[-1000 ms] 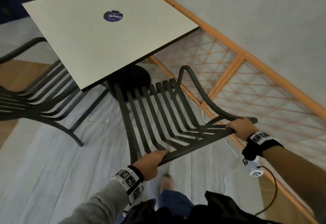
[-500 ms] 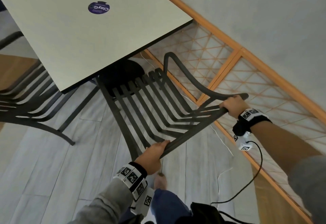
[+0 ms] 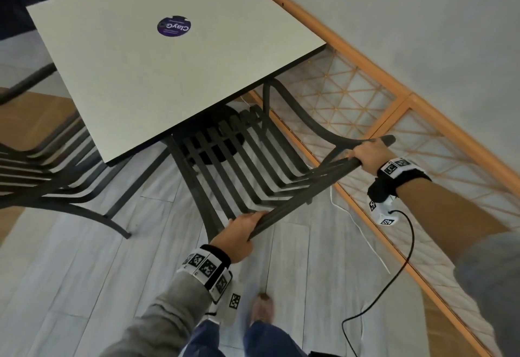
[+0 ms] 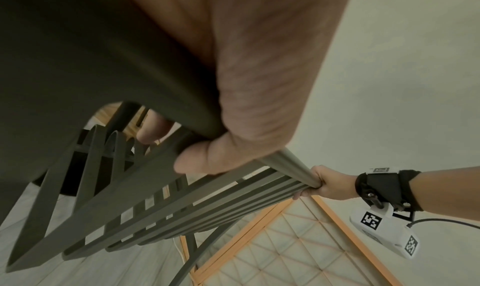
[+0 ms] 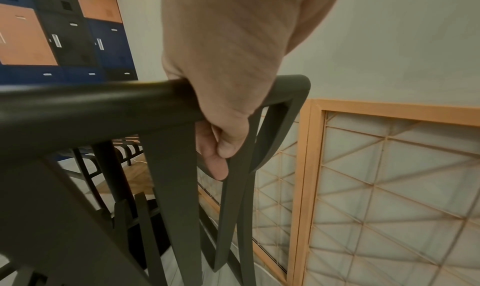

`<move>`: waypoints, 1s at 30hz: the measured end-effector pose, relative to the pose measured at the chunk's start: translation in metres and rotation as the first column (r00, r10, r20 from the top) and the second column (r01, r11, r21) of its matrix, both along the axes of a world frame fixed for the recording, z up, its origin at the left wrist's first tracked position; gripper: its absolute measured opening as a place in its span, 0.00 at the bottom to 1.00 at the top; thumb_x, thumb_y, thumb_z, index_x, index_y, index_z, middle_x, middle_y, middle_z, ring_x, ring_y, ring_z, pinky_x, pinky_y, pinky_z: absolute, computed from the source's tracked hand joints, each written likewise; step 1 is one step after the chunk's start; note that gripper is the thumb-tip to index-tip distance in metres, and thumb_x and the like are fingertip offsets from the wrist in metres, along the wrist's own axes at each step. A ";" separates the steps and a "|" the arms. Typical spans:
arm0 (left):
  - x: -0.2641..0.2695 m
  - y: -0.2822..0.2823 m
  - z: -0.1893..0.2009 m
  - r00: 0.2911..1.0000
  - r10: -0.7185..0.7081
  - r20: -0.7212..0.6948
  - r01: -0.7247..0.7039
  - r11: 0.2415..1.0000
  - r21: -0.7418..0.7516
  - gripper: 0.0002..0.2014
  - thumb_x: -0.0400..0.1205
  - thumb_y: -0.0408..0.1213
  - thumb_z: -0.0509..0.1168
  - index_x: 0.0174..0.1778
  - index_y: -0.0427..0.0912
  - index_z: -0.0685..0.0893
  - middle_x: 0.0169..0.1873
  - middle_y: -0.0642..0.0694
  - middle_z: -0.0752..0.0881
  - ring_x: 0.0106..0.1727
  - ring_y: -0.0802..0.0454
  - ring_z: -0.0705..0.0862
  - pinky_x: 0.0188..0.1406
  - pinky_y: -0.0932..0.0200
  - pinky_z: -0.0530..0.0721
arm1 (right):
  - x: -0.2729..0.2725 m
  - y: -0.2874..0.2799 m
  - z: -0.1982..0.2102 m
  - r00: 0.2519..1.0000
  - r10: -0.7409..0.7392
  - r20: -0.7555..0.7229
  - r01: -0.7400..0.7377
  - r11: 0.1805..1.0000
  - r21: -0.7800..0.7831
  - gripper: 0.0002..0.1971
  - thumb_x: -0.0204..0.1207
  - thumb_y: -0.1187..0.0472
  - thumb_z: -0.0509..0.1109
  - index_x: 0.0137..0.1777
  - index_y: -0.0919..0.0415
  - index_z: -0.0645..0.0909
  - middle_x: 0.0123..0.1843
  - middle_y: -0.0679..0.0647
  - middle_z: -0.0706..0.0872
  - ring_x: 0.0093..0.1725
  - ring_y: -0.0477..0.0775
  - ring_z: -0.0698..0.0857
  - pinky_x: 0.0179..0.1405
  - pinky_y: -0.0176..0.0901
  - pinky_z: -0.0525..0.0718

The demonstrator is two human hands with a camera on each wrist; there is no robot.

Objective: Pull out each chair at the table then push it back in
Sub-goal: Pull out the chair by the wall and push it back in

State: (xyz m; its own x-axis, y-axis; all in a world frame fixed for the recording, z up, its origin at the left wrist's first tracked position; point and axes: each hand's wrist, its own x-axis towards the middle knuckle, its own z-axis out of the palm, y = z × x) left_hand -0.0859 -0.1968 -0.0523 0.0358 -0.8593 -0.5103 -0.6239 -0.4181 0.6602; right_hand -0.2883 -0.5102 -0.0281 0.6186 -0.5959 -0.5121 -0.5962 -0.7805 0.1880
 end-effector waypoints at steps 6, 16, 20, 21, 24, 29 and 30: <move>0.020 -0.020 0.004 0.999 0.021 0.027 -0.021 1.000 -0.022 0.35 0.74 0.20 0.57 0.73 0.58 0.67 0.59 0.50 0.81 0.60 0.50 0.78 0.71 0.38 0.75 | 0.022 -0.021 -0.003 1.000 -0.003 0.010 0.003 1.000 -0.017 0.15 0.77 0.70 0.61 0.52 0.51 0.83 0.43 0.48 0.80 0.58 0.57 0.82 0.69 0.56 0.67; 0.029 -0.048 -0.006 0.998 0.053 0.022 -0.050 0.995 -0.087 0.33 0.74 0.21 0.57 0.73 0.56 0.68 0.46 0.56 0.77 0.41 0.60 0.75 0.52 0.56 0.82 | 0.047 -0.053 -0.003 1.000 -0.008 0.005 0.009 0.996 -0.088 0.14 0.77 0.70 0.62 0.50 0.50 0.83 0.44 0.50 0.85 0.54 0.57 0.83 0.69 0.54 0.68; 0.031 -0.048 -0.011 0.999 0.037 0.020 -0.035 0.995 -0.089 0.33 0.75 0.22 0.59 0.72 0.56 0.68 0.42 0.56 0.77 0.37 0.62 0.76 0.39 0.65 0.75 | 0.045 -0.053 -0.008 1.000 -0.009 0.024 0.011 0.994 -0.105 0.14 0.76 0.71 0.63 0.44 0.49 0.82 0.40 0.49 0.83 0.53 0.58 0.83 0.70 0.55 0.68; 0.031 -0.048 -0.012 0.999 0.038 0.022 -0.036 0.996 -0.086 0.33 0.74 0.22 0.59 0.72 0.56 0.68 0.41 0.56 0.78 0.36 0.62 0.76 0.38 0.65 0.75 | 0.044 -0.053 -0.010 1.000 -0.013 0.026 0.016 0.993 -0.113 0.15 0.76 0.71 0.63 0.42 0.48 0.82 0.39 0.49 0.83 0.52 0.58 0.83 0.70 0.55 0.68; 0.030 -0.048 -0.014 0.998 0.049 0.024 -0.047 0.995 -0.087 0.32 0.74 0.22 0.59 0.71 0.56 0.69 0.40 0.54 0.79 0.35 0.60 0.77 0.35 0.64 0.77 | 0.046 -0.052 -0.011 0.999 -0.035 0.017 0.037 0.993 -0.113 0.15 0.76 0.71 0.63 0.40 0.49 0.81 0.40 0.49 0.83 0.52 0.57 0.83 0.70 0.56 0.68; 0.034 -0.027 -0.001 0.995 0.077 0.063 -0.070 0.991 -0.110 0.25 0.78 0.28 0.59 0.69 0.54 0.71 0.42 0.53 0.82 0.37 0.60 0.79 0.46 0.55 0.87 | 0.054 -0.030 0.002 0.992 -0.076 0.099 0.077 0.997 -0.008 0.15 0.75 0.68 0.64 0.50 0.44 0.80 0.44 0.46 0.83 0.55 0.55 0.82 0.71 0.57 0.67; 0.037 -0.017 0.002 0.994 0.096 0.044 -0.090 0.989 -0.117 0.23 0.79 0.30 0.60 0.69 0.54 0.72 0.43 0.53 0.83 0.38 0.60 0.80 0.48 0.55 0.87 | 0.057 -0.017 0.004 0.987 -0.089 0.131 0.084 0.996 0.041 0.15 0.74 0.67 0.66 0.50 0.42 0.79 0.44 0.45 0.83 0.55 0.55 0.82 0.71 0.58 0.69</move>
State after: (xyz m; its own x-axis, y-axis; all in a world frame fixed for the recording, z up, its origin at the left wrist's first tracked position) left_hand -0.0492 -0.2140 -0.0500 0.1413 -0.9039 -0.4038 -0.6192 -0.3989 0.6763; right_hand -0.2318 -0.5270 -0.0236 0.6295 -0.6330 -0.4505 -0.6796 -0.7297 0.0757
